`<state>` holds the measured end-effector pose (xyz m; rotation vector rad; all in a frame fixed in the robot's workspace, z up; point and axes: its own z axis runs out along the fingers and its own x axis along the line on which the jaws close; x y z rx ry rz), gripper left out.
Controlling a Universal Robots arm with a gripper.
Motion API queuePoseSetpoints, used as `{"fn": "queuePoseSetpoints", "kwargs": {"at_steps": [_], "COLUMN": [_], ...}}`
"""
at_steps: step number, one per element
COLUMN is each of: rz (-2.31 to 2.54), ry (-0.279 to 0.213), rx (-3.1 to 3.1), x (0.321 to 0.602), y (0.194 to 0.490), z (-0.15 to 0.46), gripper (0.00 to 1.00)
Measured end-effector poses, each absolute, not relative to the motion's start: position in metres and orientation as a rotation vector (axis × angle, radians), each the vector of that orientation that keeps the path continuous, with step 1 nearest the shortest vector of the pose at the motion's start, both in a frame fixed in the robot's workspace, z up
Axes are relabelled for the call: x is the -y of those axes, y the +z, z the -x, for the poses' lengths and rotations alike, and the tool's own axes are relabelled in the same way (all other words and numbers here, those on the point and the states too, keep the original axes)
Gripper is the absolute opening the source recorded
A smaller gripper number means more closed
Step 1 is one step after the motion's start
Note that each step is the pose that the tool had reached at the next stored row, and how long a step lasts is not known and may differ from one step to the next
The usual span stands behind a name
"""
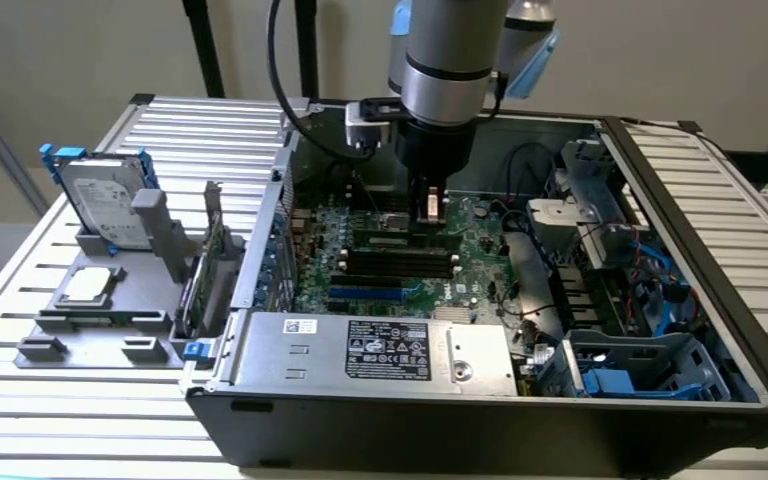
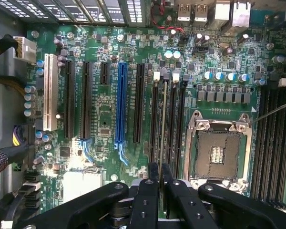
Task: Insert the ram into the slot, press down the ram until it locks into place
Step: 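Insert the ram into the slot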
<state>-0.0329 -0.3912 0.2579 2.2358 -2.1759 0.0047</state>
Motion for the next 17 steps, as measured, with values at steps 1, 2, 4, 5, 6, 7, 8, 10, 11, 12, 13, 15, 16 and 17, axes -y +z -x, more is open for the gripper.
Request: {"fn": "queuePoseSetpoints", "kwargs": {"at_steps": [1, 2, 4, 5, 6, 7, 8, 10, 11, 12, 13, 15, 16, 17], "rz": [-2.236, -2.235, -2.236, -2.237, -2.237, -2.238, -2.239, -2.24, -2.241, -2.242, -2.243, -2.246, -2.247, -2.248], "ry": [0.005, 0.005, 0.005, 0.005, 0.005, 0.005, 0.005, 0.005, 0.005, 0.005, 0.005, 0.005, 0.005, 0.005], "rx": [2.176, 2.176, 2.175, 2.175, 2.174, 2.173, 2.173, 2.171, 2.17, 2.169, 2.168, 2.165, 2.164, 2.163], "x": [0.3914, 0.3916, 0.3921, 0.3922, 0.3923, 0.3924, 0.3926, 0.3928, 0.3929, 0.393, 0.393, 0.3934, 0.3937, 0.394], "y": [0.2574, 0.2569, 0.2562, 0.2559, 0.2556, 0.2554, 0.2552, 0.2548, 0.2546, 0.2543, 0.254, 0.2533, 0.2527, 0.2522], "z": [0.033, 0.033, 0.0334, 0.0338, 0.0344, 0.035, 0.0353, 0.0355, 0.0357, 0.0358, 0.0359, 0.0362, 0.0362, 0.0363], "gripper": [0.14, 0.14, 0.14, 0.14, 0.14, 0.14, 0.14, 0.14, 0.14, 0.14, 0.14, 0.14, 0.14, 0.14]}}
